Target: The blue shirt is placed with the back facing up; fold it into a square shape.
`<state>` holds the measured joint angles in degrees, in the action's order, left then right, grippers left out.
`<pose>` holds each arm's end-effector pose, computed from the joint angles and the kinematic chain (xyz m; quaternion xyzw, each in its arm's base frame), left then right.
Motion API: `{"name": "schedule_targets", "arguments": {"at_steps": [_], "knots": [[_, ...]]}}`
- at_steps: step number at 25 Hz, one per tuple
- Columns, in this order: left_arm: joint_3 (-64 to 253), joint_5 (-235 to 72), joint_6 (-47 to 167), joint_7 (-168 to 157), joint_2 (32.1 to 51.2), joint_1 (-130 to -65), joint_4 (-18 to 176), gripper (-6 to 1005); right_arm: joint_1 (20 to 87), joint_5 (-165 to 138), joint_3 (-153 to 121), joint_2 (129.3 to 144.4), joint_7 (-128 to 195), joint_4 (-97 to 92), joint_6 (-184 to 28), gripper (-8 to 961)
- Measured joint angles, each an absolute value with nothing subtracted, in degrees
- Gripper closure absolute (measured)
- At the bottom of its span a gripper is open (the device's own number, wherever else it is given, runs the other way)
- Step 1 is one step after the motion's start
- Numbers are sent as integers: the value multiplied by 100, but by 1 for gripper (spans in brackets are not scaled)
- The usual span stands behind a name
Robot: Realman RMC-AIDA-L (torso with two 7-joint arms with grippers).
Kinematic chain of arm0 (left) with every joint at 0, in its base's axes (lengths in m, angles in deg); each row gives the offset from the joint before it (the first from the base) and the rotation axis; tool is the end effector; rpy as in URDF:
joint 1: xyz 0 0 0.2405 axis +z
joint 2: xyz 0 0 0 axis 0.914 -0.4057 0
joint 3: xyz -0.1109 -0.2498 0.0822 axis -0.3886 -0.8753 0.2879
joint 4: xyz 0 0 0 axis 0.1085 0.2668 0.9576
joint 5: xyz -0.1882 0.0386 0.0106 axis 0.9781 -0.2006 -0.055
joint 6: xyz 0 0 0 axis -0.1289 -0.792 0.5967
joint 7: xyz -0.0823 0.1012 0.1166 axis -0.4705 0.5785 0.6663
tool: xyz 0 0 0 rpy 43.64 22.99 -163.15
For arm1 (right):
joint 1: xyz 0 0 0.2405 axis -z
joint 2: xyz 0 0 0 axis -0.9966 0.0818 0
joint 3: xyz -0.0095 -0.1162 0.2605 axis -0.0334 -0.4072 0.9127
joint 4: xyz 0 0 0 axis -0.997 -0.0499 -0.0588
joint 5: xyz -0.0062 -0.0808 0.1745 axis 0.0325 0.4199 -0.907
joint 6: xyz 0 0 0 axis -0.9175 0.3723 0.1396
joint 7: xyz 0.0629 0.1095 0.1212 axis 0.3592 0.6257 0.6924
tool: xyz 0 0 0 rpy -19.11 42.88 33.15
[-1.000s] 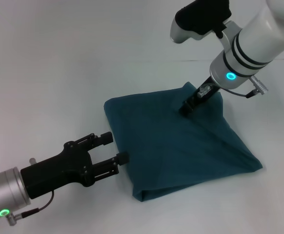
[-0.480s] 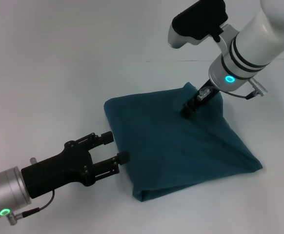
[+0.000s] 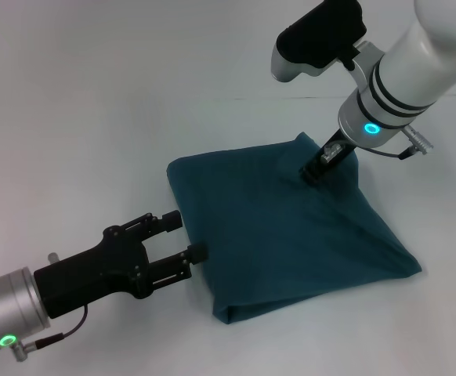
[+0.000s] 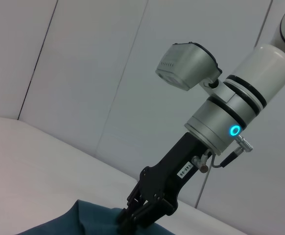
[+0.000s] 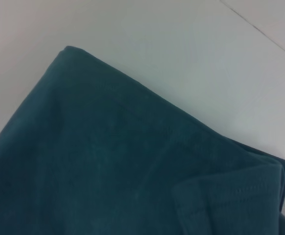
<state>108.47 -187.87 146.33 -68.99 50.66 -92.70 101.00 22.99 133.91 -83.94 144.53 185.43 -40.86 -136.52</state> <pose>-0.2671 0.2958 -0.0730 -0.8765 -0.2551 -0.3747 0.1622 0.1628 0.4603 -0.0846 -0.8905 0.3047 -0.2077 0.2664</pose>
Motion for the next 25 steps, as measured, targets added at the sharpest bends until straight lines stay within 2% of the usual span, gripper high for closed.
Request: {"name": "schedule_targets", "arguments": {"at_steps": [7, 12, 17, 25], "knots": [[10846, -18787, 14626, -6899, 5066, -9267, 10100, 234, 2299, 13394, -8395, 14453, 18543, -4086, -13652, 756], [10846, -18787, 14619, -6893, 5066, -9264, 10100, 234, 2300, 13360, -8395, 14457, 18487, -4086, -13671, 770], [10846, -18787, 14615, -6884, 5066, -9255, 10100, 234, 2296, 13344, -8394, 14461, 18466, -4086, -13702, 923], [10837, -18787, 14614, -6877, 5066, -9251, 10101, 234, 2345, 13203, -8342, 14457, 18453, -4170, -13684, 947]]}}
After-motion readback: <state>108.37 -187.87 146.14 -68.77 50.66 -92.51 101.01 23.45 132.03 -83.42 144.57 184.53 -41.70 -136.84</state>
